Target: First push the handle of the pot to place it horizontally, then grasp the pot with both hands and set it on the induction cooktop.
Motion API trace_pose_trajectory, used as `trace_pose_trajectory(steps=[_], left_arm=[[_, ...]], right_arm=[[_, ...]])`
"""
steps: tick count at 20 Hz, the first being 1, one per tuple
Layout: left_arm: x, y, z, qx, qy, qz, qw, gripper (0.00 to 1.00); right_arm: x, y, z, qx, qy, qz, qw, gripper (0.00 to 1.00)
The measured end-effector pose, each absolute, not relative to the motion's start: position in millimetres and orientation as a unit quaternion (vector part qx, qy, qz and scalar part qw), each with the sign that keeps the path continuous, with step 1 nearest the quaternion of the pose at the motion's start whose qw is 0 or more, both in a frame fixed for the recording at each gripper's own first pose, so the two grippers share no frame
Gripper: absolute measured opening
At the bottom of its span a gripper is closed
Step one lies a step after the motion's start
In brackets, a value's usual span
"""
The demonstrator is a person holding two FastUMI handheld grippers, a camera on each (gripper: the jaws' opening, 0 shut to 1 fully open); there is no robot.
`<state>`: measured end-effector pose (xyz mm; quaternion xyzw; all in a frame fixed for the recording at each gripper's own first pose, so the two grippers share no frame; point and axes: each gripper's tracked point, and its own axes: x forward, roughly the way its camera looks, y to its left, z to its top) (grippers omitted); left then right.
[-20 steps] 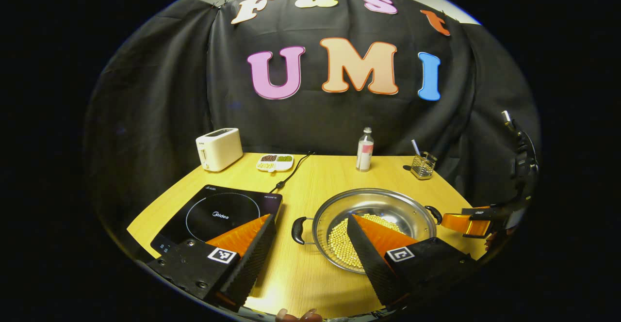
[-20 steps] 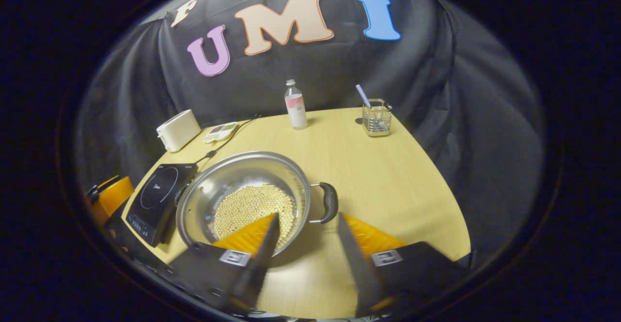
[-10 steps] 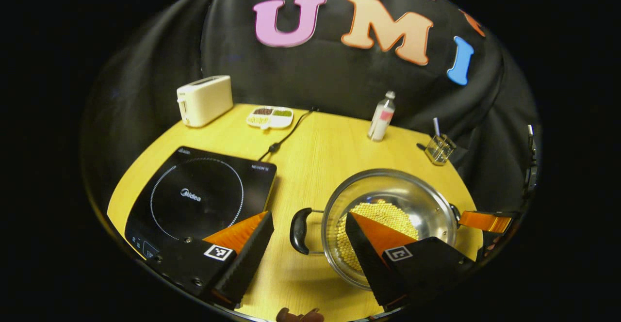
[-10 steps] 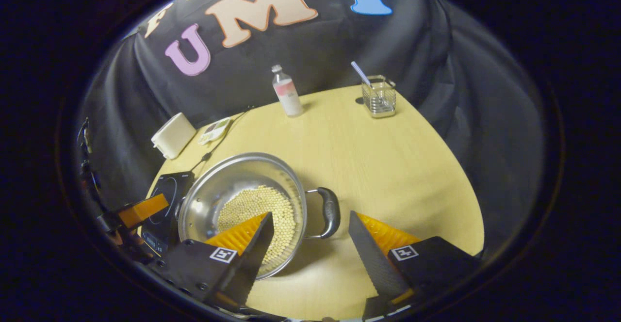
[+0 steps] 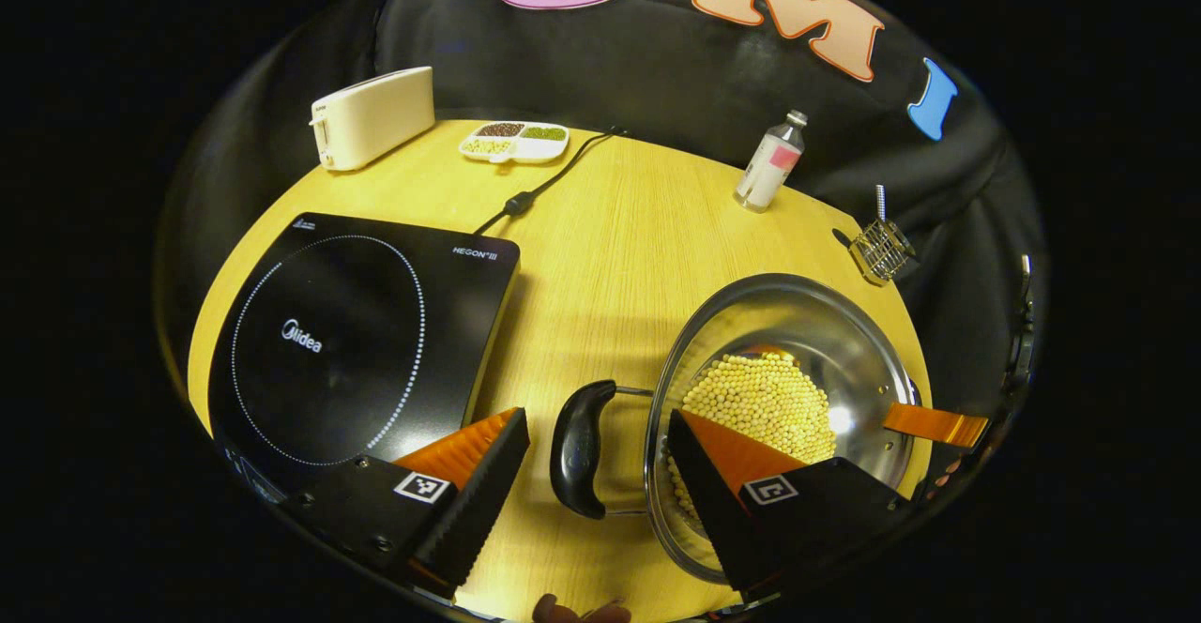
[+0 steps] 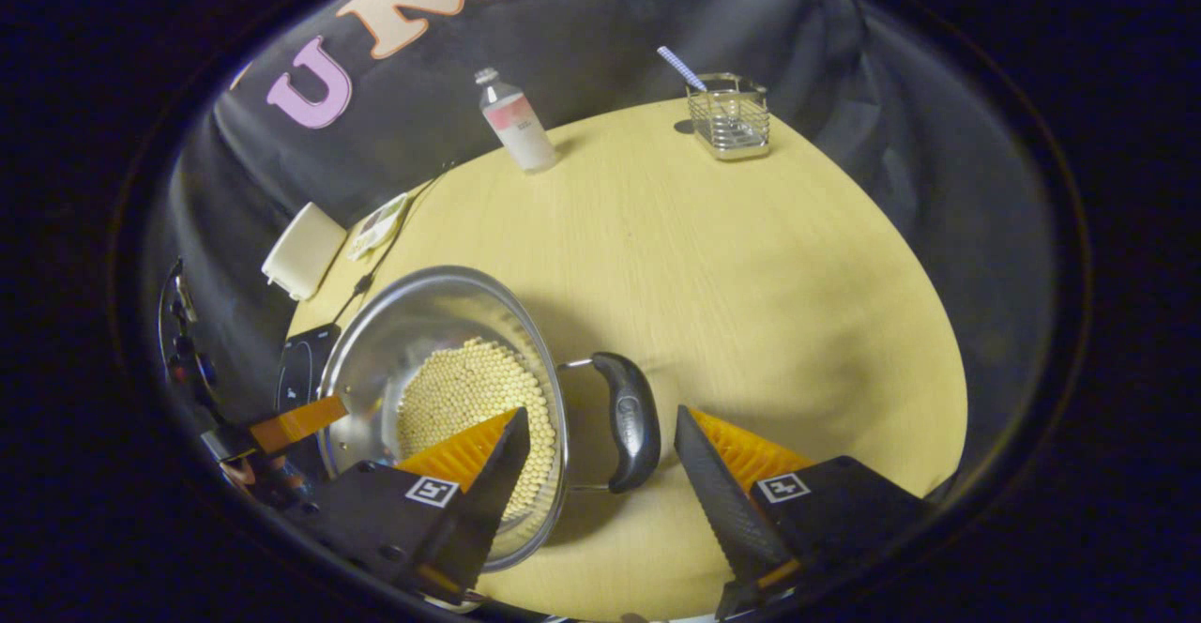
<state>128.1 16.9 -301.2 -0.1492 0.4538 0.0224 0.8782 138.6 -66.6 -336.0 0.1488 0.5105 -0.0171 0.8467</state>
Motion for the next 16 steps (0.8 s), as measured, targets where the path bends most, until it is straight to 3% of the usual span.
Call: trace_pose_trajectory(steps=[2, 3, 4, 5, 8, 9, 10, 11, 12, 13, 16], left_arm=[[129.0, 14.9, -308.4, -0.150, 0.467, 0.018, 0.871, 0.98], [129.8, 13.8, -311.6, -0.152, 0.471, 0.017, 0.869, 0.98], [129.6, 12.7, -314.0, -0.153, 0.477, 0.016, 0.865, 0.99], [129.9, 11.1, -316.9, -0.155, 0.481, 0.014, 0.863, 0.98], [130.0, 6.3, -321.3, -0.162, 0.488, 0.011, 0.858, 0.96], [130.4, 5.3, -322.2, -0.163, 0.488, 0.010, 0.857, 0.95], [131.2, 5.2, -322.7, -0.163, 0.488, 0.011, 0.857, 0.90], [131.4, 5.0, -323.4, -0.164, 0.490, 0.010, 0.856, 0.92], [130.0, 4.8, -325.2, -0.164, 0.491, 0.010, 0.855, 0.77], [130.3, 4.6, -325.6, -0.166, 0.491, 0.010, 0.855, 0.76], [129.8, 6.7, -326.1, -0.168, 0.491, 0.009, 0.854, 0.77]], right_arm=[[141.0, -63.8, -340.2, 0.148, 0.513, -0.015, 0.845, 0.92], [141.8, -64.5, -343.0, 0.145, 0.514, -0.019, 0.845, 0.99], [142.3, -64.7, -345.3, 0.146, 0.517, -0.019, 0.843, 0.98], [141.8, -65.0, -347.1, 0.146, 0.521, -0.020, 0.841, 0.89], [142.5, -70.4, -350.6, 0.137, 0.523, -0.027, 0.841, 0.78], [141.8, -70.7, -351.6, 0.137, 0.524, -0.028, 0.840, 0.78], [141.0, -71.0, -351.7, 0.137, 0.526, -0.029, 0.839, 0.87], [142.7, -69.3, -355.1, 0.141, 0.524, -0.025, 0.840, 0.78], [143.0, -67.0, -352.5, 0.145, 0.527, -0.027, 0.837, 0.79], [142.9, -64.7, -352.0, 0.141, 0.526, -0.025, 0.839, 0.66], [142.5, -64.4, -354.3, 0.132, 0.528, -0.023, 0.839, 0.59]])
